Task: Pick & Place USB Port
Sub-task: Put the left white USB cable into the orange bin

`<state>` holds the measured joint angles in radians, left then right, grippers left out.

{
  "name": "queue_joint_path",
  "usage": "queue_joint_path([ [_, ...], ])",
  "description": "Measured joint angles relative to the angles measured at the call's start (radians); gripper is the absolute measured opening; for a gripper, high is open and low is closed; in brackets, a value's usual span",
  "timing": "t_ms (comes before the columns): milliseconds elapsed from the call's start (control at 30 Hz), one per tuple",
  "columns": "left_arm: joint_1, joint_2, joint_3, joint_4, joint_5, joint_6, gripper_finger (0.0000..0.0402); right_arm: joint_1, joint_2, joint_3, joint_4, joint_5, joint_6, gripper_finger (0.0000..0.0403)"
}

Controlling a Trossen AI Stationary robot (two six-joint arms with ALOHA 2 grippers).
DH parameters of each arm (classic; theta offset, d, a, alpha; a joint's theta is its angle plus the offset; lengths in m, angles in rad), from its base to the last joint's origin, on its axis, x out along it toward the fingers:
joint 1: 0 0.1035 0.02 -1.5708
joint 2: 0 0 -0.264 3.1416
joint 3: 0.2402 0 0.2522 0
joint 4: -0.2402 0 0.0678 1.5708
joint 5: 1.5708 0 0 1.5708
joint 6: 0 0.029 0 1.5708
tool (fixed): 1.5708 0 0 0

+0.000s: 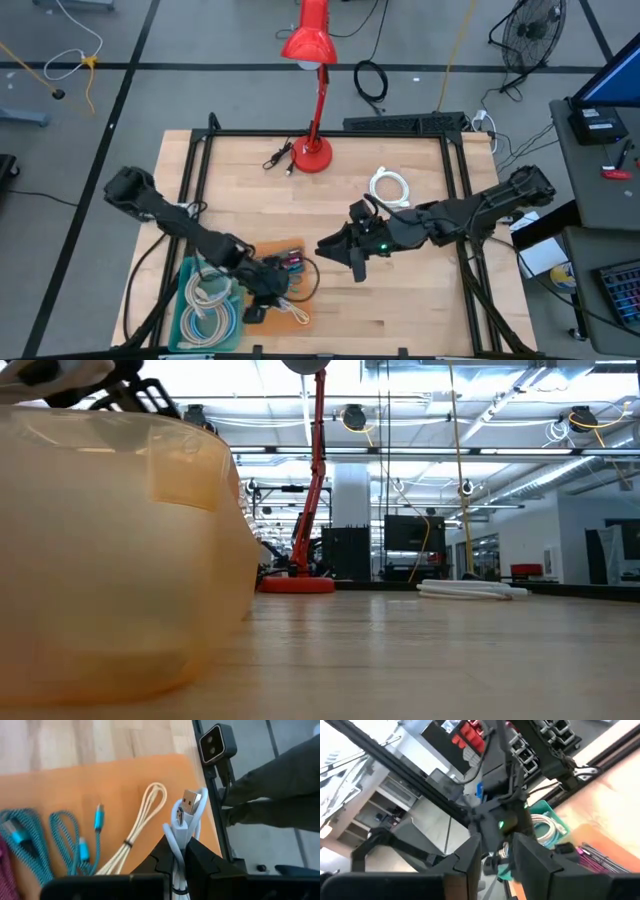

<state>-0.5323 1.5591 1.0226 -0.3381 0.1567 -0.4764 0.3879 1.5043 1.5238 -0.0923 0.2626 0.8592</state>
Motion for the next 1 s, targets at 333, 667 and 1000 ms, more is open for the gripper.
queue_joint_path([
  [333, 0.0, 0.216, 0.136, -0.041, 0.135, -0.035, 0.002, -0.001, -0.005, -0.065, 0.006, -0.059, 0.045, 0.0102],
  [667, 0.006, 0.248, 0.141, -0.102, 0.072, -0.141, 0.0107, 0.0, -0.008, -0.066, 0.01, -0.139, 0.007, 0.01],
  [1000, 0.028, 0.247, 0.141, -0.106, 0.094, -0.186, 0.0174, 0.0, -0.008, -0.066, 0.009, -0.19, -0.008, 0.01],
])
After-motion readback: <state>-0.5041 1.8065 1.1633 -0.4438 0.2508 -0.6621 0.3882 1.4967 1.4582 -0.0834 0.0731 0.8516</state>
